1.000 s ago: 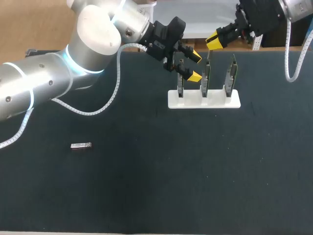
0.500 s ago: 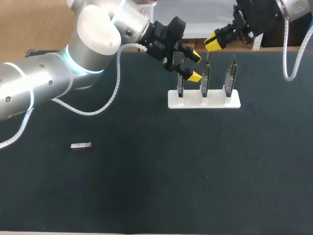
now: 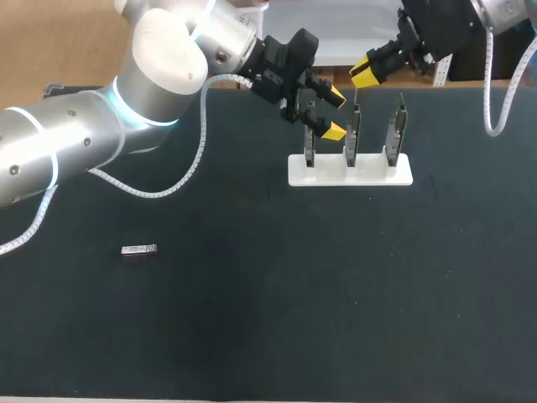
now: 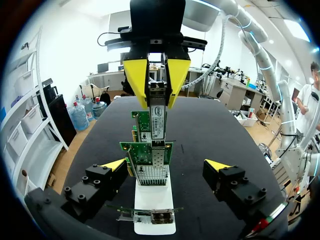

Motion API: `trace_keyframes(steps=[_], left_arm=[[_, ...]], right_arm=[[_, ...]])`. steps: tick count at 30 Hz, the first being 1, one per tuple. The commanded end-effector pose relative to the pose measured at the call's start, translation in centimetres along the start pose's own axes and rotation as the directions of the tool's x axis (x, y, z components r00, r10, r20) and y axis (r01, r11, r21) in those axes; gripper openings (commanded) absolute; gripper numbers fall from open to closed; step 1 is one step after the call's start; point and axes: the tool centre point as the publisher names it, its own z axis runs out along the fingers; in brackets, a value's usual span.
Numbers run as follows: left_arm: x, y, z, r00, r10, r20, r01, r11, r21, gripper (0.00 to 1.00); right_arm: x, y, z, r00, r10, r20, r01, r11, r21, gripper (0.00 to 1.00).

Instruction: Pick up the optical module with the left hand, and insert it into the network port with the right hand.

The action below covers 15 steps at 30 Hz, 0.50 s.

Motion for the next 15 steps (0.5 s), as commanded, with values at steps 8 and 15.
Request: trace_keyframes(steps=[8,15], left_arm=[[-0.06,0.18,0.02,1.0,-0.001,-0.004,0.001,1.0,0.003,1.0],[-0.06,0.18,0.02,1.0,-0.001,-0.004,0.001,1.0,0.003,1.0]], right_arm=[[0.35,0.01,0.43,1.0,0.002,-0.01,-0.002,1.0,0.009,0.0],[0.54,0.08,0.69,1.0,0.001,-0.015,-0.001,1.0,0.013,0.0]])
